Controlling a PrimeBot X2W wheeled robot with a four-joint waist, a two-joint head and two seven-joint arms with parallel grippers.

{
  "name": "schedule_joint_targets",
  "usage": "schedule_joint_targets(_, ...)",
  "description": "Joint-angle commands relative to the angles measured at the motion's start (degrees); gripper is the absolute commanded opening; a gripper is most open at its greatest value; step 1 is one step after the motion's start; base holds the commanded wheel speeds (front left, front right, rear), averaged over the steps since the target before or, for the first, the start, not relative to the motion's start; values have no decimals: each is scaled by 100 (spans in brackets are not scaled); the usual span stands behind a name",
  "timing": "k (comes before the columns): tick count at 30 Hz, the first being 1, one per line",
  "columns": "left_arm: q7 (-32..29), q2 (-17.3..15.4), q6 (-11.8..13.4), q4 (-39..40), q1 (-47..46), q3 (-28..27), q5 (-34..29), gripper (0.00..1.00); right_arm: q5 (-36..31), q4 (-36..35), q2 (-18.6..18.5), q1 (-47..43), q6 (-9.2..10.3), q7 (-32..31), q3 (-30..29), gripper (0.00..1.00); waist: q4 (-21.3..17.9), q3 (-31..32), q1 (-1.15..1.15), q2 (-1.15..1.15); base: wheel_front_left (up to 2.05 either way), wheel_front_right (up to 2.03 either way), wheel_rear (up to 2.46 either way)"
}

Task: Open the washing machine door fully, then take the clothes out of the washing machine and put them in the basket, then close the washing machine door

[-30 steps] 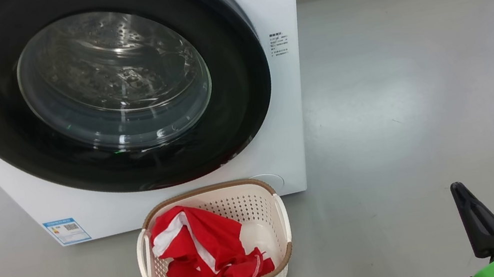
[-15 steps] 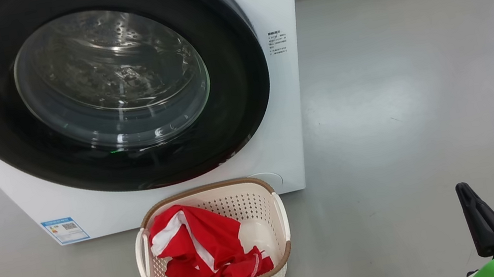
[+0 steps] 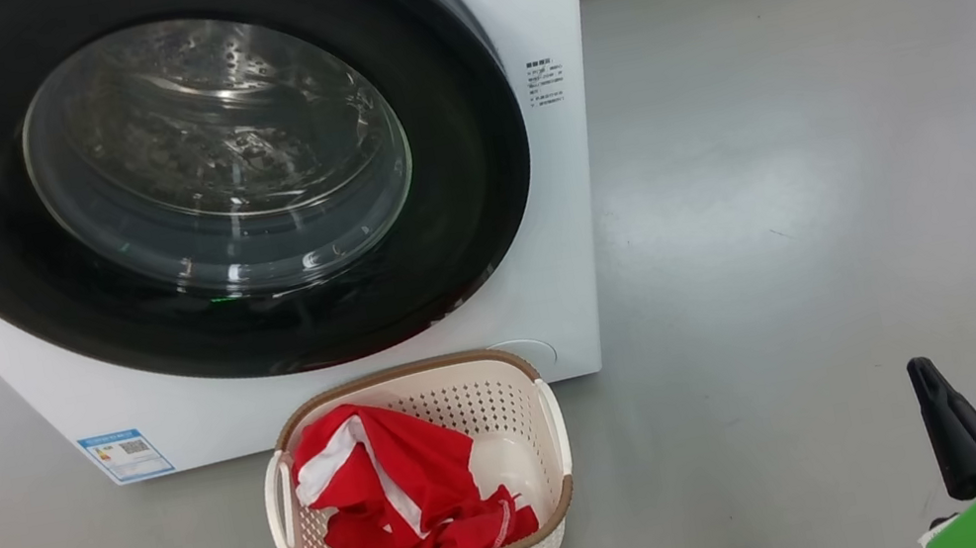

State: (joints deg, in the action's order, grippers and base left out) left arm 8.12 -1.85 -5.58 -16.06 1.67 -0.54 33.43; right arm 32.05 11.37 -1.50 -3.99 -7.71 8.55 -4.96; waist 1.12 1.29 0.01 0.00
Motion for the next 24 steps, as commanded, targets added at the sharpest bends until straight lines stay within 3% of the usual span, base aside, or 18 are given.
schedule_joint_targets(1, -44, -49, -55, 157, -273, -122, 222, 0, 232, -114, -73, 331, 7, -56, -19, 0, -3, -4, -1, 0, 0, 0, 0)
schedule_joint_targets(24, -407, -62, -90, 168, -404, -245, 1663, 0, 1705, -17, -90, 506, 11, -427, -55, 0, -31, -40, -1, 0, 0, 0, 0)
